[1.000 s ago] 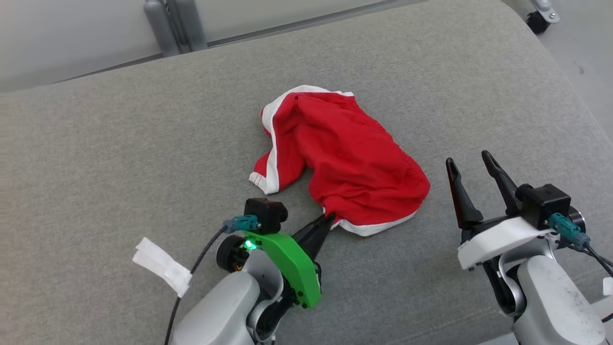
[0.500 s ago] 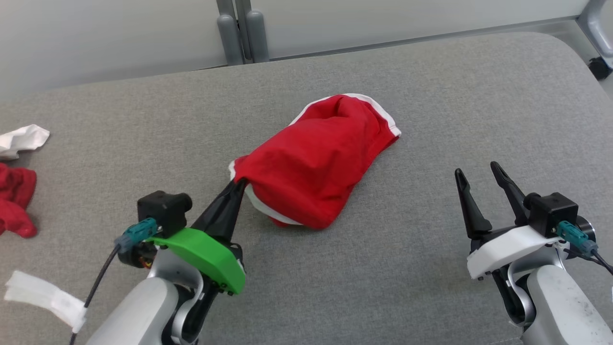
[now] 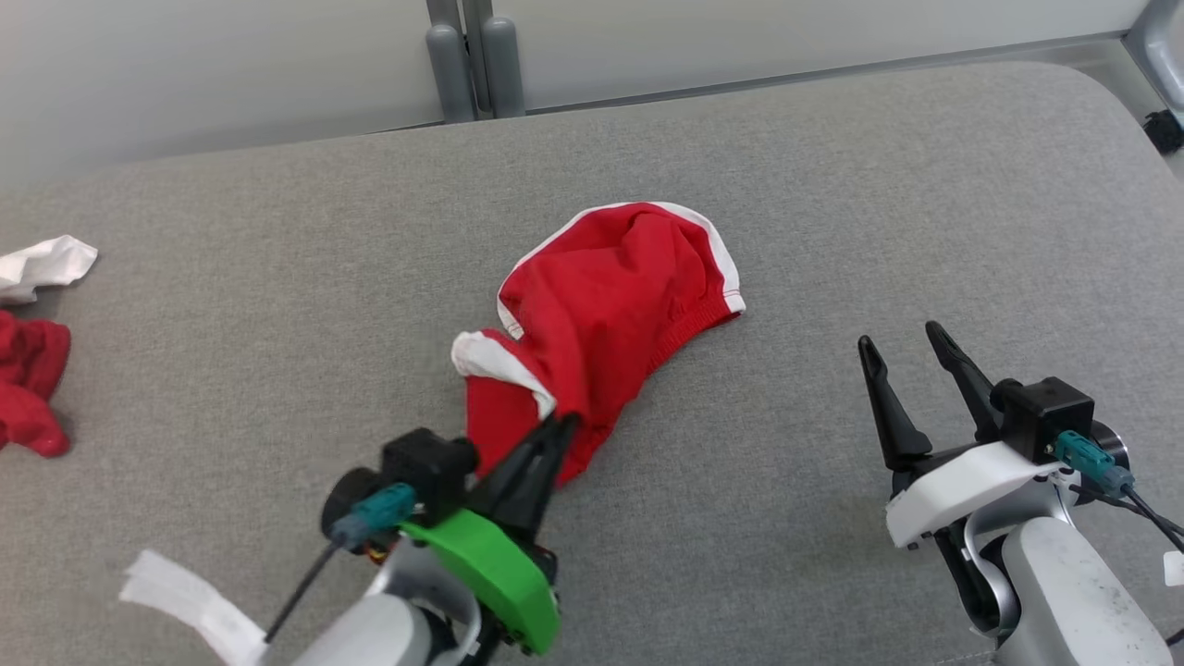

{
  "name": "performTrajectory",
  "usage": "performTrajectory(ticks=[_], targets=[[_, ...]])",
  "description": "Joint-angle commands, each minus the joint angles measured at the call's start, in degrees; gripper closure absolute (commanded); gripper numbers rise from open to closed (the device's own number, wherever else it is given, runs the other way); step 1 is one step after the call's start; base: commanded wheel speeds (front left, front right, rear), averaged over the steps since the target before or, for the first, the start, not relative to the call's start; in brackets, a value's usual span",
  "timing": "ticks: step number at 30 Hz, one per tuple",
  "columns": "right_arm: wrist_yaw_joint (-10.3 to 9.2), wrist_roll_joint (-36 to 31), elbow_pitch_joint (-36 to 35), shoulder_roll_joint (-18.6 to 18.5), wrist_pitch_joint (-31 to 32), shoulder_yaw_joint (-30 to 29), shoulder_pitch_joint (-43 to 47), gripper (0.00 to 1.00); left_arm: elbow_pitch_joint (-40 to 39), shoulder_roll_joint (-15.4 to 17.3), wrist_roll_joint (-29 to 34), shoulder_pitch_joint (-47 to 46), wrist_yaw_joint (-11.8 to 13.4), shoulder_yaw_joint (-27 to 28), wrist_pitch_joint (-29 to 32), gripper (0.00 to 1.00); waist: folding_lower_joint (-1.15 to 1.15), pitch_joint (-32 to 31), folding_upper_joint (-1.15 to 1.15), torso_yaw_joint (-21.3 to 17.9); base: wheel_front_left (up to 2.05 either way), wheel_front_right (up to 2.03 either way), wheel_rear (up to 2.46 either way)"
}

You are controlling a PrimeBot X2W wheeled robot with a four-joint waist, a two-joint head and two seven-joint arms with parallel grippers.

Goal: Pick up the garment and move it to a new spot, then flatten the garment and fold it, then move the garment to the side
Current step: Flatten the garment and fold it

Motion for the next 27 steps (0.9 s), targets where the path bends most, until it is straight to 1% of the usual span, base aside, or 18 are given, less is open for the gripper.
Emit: performTrajectory(ticks=[1, 3, 4, 7, 8, 9, 10, 11, 13, 17, 19, 23, 27], targets=[[-0.08, 0.5, 0.4, -0.1, -0.1, 0.3, -0.4, 0.0, 1.3, -1.4, 0.5, -0.8, -1.2, -1.9, 0.6, 1.0, 0.0, 0.2, 0.0, -0.7, 0.0, 0.0, 0.0], [-0.08, 0.7, 0.7, 0.1, -0.2, 0.6, -0.7, 0.0, 4.5, -3.5, -0.2, -1.1, -2.9, -4.1, 1.4, 1.0, 0.0, 0.3, 0.0, -1.2, 0.0, 0.0, 0.0], [-0.08, 0.7, 0.9, 0.2, -0.3, 0.7, -0.8, 0.0, 6.4, -4.0, 0.1, -1.5, -3.6, -5.0, 1.6, 1.0, 0.0, 0.3, 0.0, -1.4, 0.0, 0.0, 0.0], [-0.08, 0.9, 1.6, 0.3, -0.4, 1.1, -1.0, 0.0, 13.9, -6.7, -0.2, -2.3, -6.1, -7.3, 1.4, 1.0, 0.0, 0.5, 0.0, -2.2, 0.0, 0.0, 0.0], [-0.08, 0.9, 1.8, 0.4, -0.4, 1.3, -1.0, 0.0, 15.9, -7.1, 0.5, -2.8, -6.4, -7.7, 1.0, 1.0, 0.0, 0.5, 0.0, -2.5, 0.0, 0.0, 0.0], [-0.08, 0.9, 2.1, 0.3, -0.4, 1.6, -1.1, 0.0, 18.1, -7.7, 1.0, -3.4, -6.6, -8.1, 0.4, 0.61, 0.0, 0.6, 0.0, -2.8, 0.0, 0.0, 0.0], [-0.08, 1.0, 2.2, 0.2, -0.5, 1.6, -1.1, 0.0, 19.6, -8.0, 1.2, -3.5, -6.9, -8.4, -0.1, 0.07, 0.0, 0.7, 0.0, -2.9, 0.0, 0.0, 0.0], [-0.08, 1.1, 2.4, 0.1, -0.5, 1.4, -1.1, 0.0, 20.7, -8.6, 1.3, -3.8, -7.1, -8.4, -0.7, 0.0, 0.0, 0.7, 0.0, -3.0, 0.0, 0.0, 0.0], [-0.08, 1.2, 2.8, -0.1, -0.6, 1.0, -0.8, 0.0, 22.0, -8.7, 1.2, -4.2, -7.4, -8.0, -1.8, 0.0, 0.0, 0.7, 0.0, -2.9, 0.0, 0.0, 0.0], [-0.08, 1.1, 3.2, -0.1, -0.7, 0.7, -0.1, 0.0, 20.4, -6.7, 2.7, -4.1, -6.4, -8.5, -2.4, 0.0, 0.0, 0.3, 0.0, -2.7, 0.0, 0.0, 0.0], [-0.08, 1.0, 3.4, 0.0, -0.7, 0.6, 0.2, 0.0, 17.8, -5.9, 2.4, -2.4, -5.9, -8.7, -1.9, 0.0, 0.0, -0.1, 0.0, -2.5, 0.0, 0.0, 0.0], [-0.08, 1.0, 3.5, 0.1, -0.8, 0.5, 0.4, 0.0, 9.9, -3.1, 1.6, -0.2, -4.2, -7.8, -0.8, 0.0, 0.0, -0.7, 0.0, -2.0, 0.0, 0.0, 0.0], [-0.08, 1.1, 3.5, 0.2, -0.8, 0.7, 0.6, 0.0, 1.4, 0.8, 1.3, 0.6, -1.2, -5.4, 1.5, 0.0, 0.0, -1.0, 0.0, -1.7, 0.0, 0.0, 0.0]])
